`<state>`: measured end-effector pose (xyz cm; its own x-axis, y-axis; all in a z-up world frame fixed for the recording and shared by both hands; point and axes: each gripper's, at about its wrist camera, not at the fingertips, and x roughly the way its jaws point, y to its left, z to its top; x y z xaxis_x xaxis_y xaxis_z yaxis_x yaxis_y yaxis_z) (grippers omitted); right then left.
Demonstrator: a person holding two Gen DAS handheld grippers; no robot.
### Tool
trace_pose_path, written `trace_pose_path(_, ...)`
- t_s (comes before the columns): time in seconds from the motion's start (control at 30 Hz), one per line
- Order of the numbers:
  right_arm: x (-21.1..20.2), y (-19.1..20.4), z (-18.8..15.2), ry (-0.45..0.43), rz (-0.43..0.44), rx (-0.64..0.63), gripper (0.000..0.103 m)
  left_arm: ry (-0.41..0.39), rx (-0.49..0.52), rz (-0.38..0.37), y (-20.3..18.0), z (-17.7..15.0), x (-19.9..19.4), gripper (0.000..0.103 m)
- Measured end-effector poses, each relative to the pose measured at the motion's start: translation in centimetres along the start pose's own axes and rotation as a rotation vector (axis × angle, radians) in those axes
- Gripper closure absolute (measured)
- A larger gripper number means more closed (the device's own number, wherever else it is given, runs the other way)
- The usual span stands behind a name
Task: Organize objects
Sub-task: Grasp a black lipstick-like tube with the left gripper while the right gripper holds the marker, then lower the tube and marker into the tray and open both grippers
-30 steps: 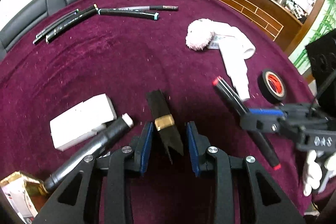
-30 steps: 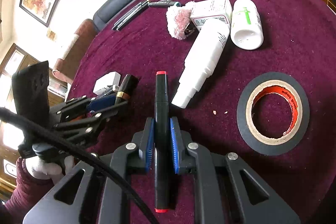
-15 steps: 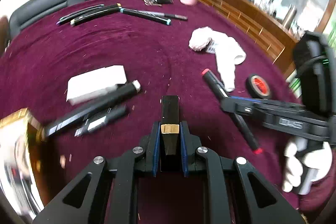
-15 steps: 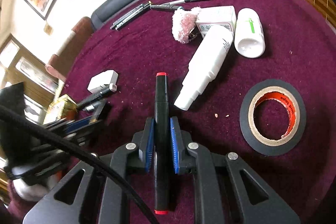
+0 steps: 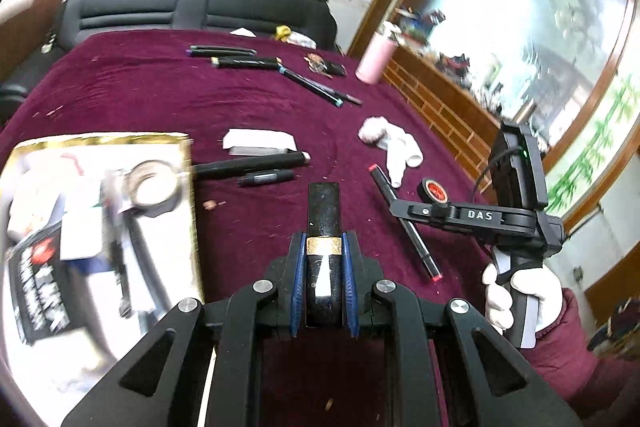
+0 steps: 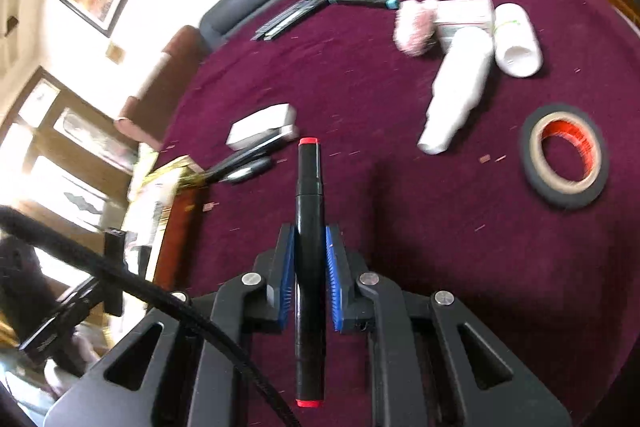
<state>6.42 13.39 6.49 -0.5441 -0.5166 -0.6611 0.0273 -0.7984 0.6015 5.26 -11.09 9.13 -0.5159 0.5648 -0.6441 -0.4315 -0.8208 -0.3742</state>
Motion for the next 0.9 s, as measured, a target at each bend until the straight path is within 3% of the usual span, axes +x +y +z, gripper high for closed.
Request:
trace_pose_path(0.17, 0.7, 4.1, -1.0, 0.040, 0.115, -0.020, 0.090, -0.070, -0.086, 0.045, 3.8, -2.1, -4.7, 0.089)
trace_pose_path(0.27, 2.4, 6.8, -1.5, 0.092, 0.218, -0.017, 0.090, -0.107, -0.140, 0.107, 6.5, -3.4, -7.3, 0.089)
trace_pose_path(0.4, 5.2, 10.5, -2.4, 0.157, 0.290, -0.032, 0.090, -0.124, -0.219, 0.191, 10.7, -5.1, -9.9, 0.089)
trace_pose_path(0.6, 9.5, 16.1, -4.4, 0.251, 0.326, -0.094, 0.090, -0.102, -0.258, 0.271, 14.4, -6.7, -11.0, 0.089)
trace_pose_path(0.9, 15.8, 21.2, -7.5, 0.381, 0.327, -0.121, 0.089, -0.061, -0.287, 0.300, 18.5, -7.1, -10.0, 0.089)
